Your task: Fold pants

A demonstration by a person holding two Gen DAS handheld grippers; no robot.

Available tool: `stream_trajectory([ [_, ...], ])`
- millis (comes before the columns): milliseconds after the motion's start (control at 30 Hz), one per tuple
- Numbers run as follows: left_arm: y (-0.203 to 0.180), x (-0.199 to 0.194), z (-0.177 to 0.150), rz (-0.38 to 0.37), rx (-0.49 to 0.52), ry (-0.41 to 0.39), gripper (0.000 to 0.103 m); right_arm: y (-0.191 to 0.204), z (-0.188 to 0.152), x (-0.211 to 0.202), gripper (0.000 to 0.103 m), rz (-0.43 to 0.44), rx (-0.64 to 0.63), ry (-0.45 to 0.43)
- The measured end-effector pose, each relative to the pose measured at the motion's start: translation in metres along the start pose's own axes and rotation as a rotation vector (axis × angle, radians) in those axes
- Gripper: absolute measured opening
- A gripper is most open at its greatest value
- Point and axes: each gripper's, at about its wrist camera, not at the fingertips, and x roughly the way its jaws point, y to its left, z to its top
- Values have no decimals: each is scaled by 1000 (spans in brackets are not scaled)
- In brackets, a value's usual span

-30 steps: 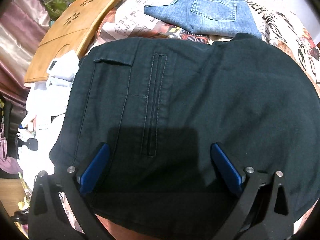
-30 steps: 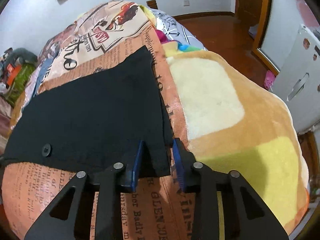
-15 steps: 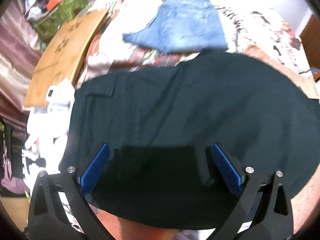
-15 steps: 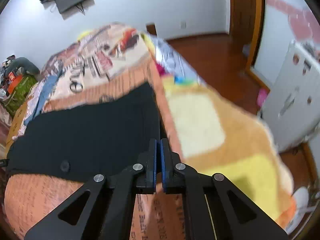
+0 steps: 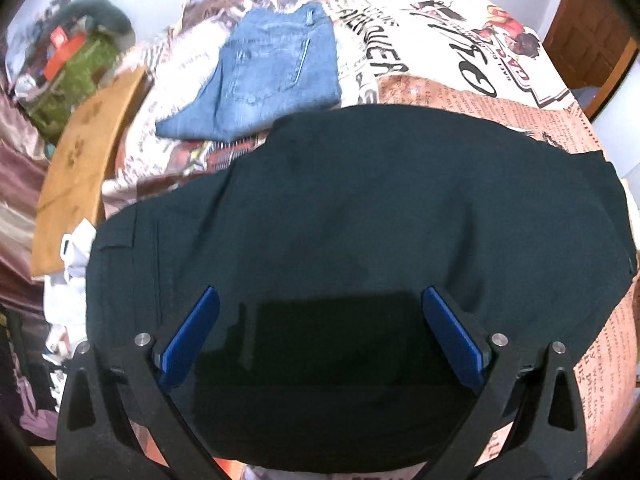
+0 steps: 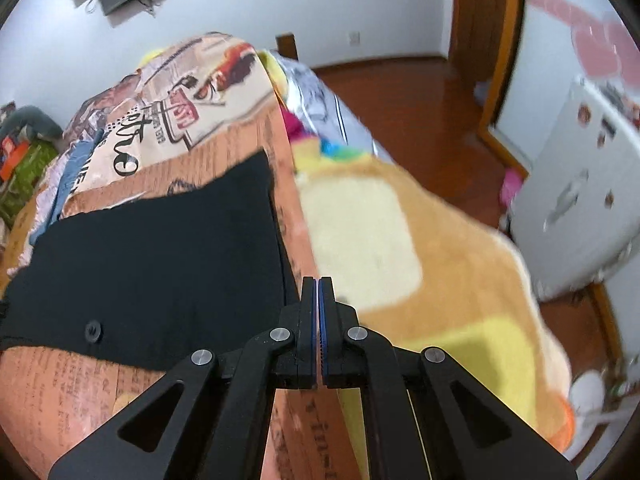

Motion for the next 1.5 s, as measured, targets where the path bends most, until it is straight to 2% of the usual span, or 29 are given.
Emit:
stream_trajectory([
  [100, -8, -3, 4, -36, 18, 4, 103, -2, -6, -7, 6, 69, 44, 19],
  [133, -12, -3, 6, -47, 24, 4, 103, 0, -9, -8, 12, 85, 43, 29],
  [167, -17, -4, 8, -55, 35, 4, 103, 4, -12, -8, 28, 94, 39, 35],
  [200, -23, -4, 10, -52, 45, 1, 103, 7, -16, -9, 39, 105, 41, 36],
  [233, -28, -4, 11, -50, 55, -2, 103, 11, -20, -10, 58, 114, 45, 31],
  [267, -33, -4, 13, -51, 65, -4, 103, 14, -24, -11, 63, 134, 55, 26],
  [400, -51, -3, 17, -91, 92, 3, 103, 19, -38, 0, 63, 253, 130, 96],
  [533, -68, -2, 19, -105, 134, 3, 103, 20, -41, 14, 63, 279, 175, 136],
  [667, -80, 1, 23, -105, 150, 2, 103, 20, -33, 22, 62, 288, 184, 97],
  [800, -84, 6, 29, -141, 130, 21, 103, 15, -22, 30, 60, 273, 186, 46],
  [867, -86, 10, 31, -183, 121, 48, 103, 13, -15, 36, 56, 266, 197, 32],
  [900, -89, 11, 32, -184, 118, 47, 103, 10, -13, 35, 54, 265, 195, 28],
  [933, -91, 11, 34, -178, 122, 40, 103, 10, -10, 37, 49, 250, 194, 26],
  [1000, -100, 11, 36, -170, 148, 30, 103, 7, -5, 40, 35, 227, 188, 22],
  [1067, -108, 10, 38, -177, 165, 27, 103, 2, -2, 42, 14, 204, 189, 18],
  [1233, -121, 3, 42, -187, 199, 10, 103, 1, 8, 30, 9, 219, 169, -51],
  [1367, -119, -13, 45, -196, 189, -31, 103, 13, 20, 9, 8, 215, 113, -115],
  [1500, -111, -34, 44, -182, 182, -87, 103, 29, 34, -12, 8, 247, 87, -170],
])
